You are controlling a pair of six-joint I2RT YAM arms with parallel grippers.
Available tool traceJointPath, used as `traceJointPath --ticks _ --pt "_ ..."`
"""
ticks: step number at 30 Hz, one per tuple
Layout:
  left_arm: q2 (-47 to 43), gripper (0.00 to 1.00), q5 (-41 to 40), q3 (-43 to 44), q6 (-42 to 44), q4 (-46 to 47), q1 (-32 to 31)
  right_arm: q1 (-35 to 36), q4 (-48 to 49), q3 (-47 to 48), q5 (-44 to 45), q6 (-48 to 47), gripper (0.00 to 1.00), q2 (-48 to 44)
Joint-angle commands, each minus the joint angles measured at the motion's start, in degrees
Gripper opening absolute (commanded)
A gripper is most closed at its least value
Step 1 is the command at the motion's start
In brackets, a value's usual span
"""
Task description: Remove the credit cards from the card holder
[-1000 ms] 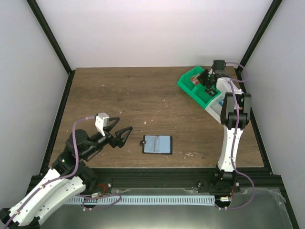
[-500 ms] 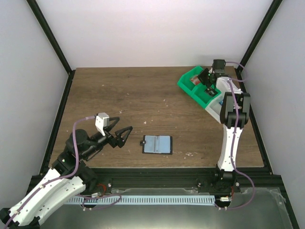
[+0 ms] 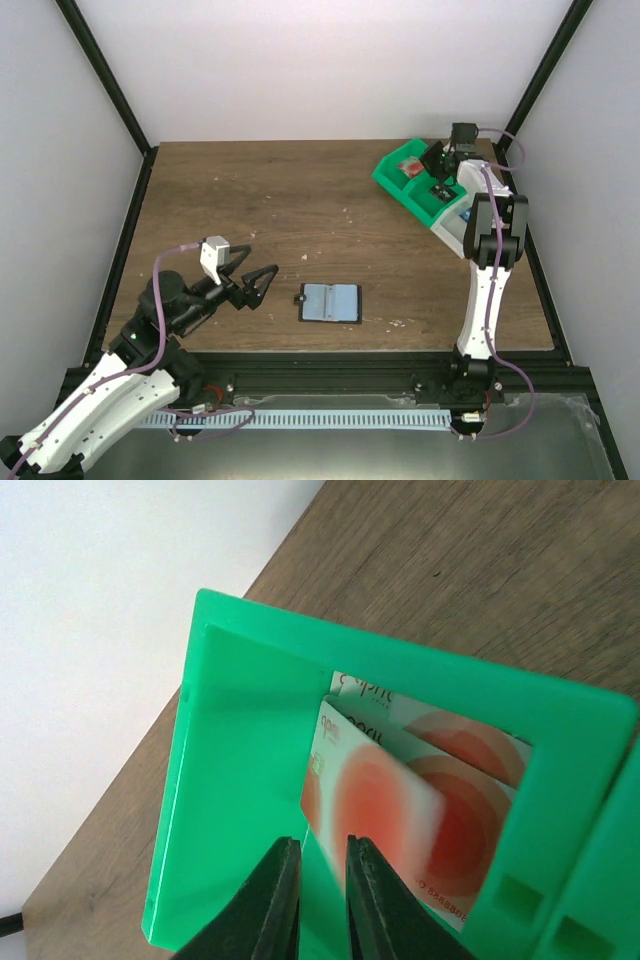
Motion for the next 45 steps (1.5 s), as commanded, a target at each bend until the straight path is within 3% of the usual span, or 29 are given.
traceJointPath --ticks 1,14,24,29,37,41,45 --pt "-0.3 1.00 -0.2 -0.4 0.6 0.0 0.0 -1.3 -3.0 0.9 2.5 0.5 0.17 -2.0" --pt "-0.4 1.00 -0.6 -0.3 0.8 0.0 0.0 -1.2 -2.3 -1.9 0.8 -0.8 0.21 -7.9" --pt "5.4 1.00 -3.1 2.4 -0.8 -4.6 0.0 1.7 -0.2 -13.7 -1.2 -3.1 0.30 -22.0" --pt "10.5 1.00 3.3 2.0 -5.7 -2.6 0.0 5.7 1.8 -27.2 -1.4 -3.9 0.34 -34.0" --pt "16.6 0.87 11.4 -0.6 -12.7 4.2 0.0 13.0 3.7 -50.0 -2.6 -4.2 0.34 -52.8" --pt "22.3 0.79 17.0 -3.4 -18.9 12.5 -0.3 18.0 2.7 -58.8 -2.1 -4.5 0.34 -60.5" --pt "27.6 0.80 17.7 -6.3 -23.9 20.4 -0.4 22.4 4.4 -66.8 -3.0 -2.3 0.32 -68.1"
